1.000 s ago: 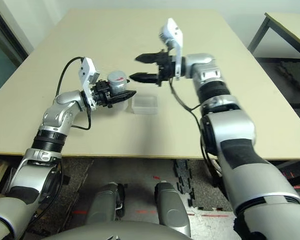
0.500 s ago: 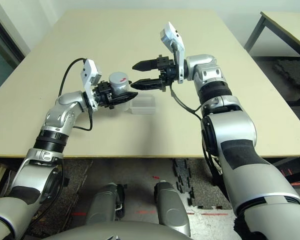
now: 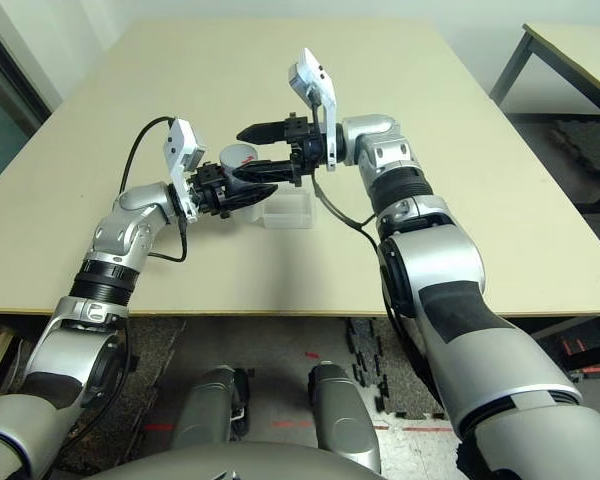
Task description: Pour the medicine from the bottle into the box.
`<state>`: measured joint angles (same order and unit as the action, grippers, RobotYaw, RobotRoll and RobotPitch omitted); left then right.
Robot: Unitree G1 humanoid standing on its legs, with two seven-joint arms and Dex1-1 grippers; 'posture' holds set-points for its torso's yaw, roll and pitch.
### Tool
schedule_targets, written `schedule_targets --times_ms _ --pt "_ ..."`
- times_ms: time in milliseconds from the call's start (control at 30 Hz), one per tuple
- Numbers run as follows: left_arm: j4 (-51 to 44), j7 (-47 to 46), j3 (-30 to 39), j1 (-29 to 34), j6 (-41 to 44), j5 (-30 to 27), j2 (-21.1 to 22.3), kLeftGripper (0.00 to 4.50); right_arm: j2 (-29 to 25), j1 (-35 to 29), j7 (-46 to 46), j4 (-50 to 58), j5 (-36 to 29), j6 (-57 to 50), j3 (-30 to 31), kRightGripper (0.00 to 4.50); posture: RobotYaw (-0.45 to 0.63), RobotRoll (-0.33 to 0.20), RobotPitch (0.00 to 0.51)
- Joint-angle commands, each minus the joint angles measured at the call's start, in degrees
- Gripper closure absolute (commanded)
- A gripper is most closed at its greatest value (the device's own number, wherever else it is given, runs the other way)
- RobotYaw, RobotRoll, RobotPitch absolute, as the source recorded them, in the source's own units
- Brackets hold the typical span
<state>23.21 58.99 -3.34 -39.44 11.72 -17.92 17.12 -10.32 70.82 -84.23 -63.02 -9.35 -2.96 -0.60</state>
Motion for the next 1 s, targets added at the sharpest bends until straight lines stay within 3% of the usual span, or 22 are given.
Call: schedule_targets --times_ms 33,167,367,567,800,900,1000 --pt "-0.1 0.2 -0.4 -0.5 -0.2 0.4 0.1 1.89 0.3 -0.5 2.2 0.8 0.1 1.4 -0.2 0.57 -0.13 0.000 0.064" --pt "0.3 0.2 -0.3 -0.3 -0.4 0.5 0.3 1.89 0.1 -0.5 3.5 1.0 -1.4 0.6 -1.6 1.90 -0.13 0.000 0.061" --pt "1.9 -0.2 0.0 -0.8 -1.0 0.9 0.5 1.89 -1.4 -0.2 4.8 2.4 -5.1 -3.4 -4.5 1.92 -0.14 0.000 0.061" --pt "3.9 -1.1 0.5 -1.6 -2.0 1.1 0.3 1.89 -3.9 -1.3 11.6 6.8 -8.9 -10.5 -9.1 1.92 -0.15 0.000 0.064" --pt "6.2 -3.4 1.8 -3.3 -3.3 1.0 -0.2 1.89 -10.8 -5.5 25.2 14.5 -4.8 -15.8 -7.7 1.92 -0.16 0.000 0.076" --pt "10.0 -6.1 3.3 -5.1 -6.0 1.8 -0.2 1.89 -17.0 -10.5 31.4 17.8 2.1 -13.3 -4.3 1.92 -0.17 0.000 0.085" --pt "13.3 -7.3 4.0 -6.6 -8.3 2.6 0.0 1.89 -20.5 -14.3 34.5 21.0 2.9 -16.1 -4.4 1.92 -0.19 0.000 0.087"
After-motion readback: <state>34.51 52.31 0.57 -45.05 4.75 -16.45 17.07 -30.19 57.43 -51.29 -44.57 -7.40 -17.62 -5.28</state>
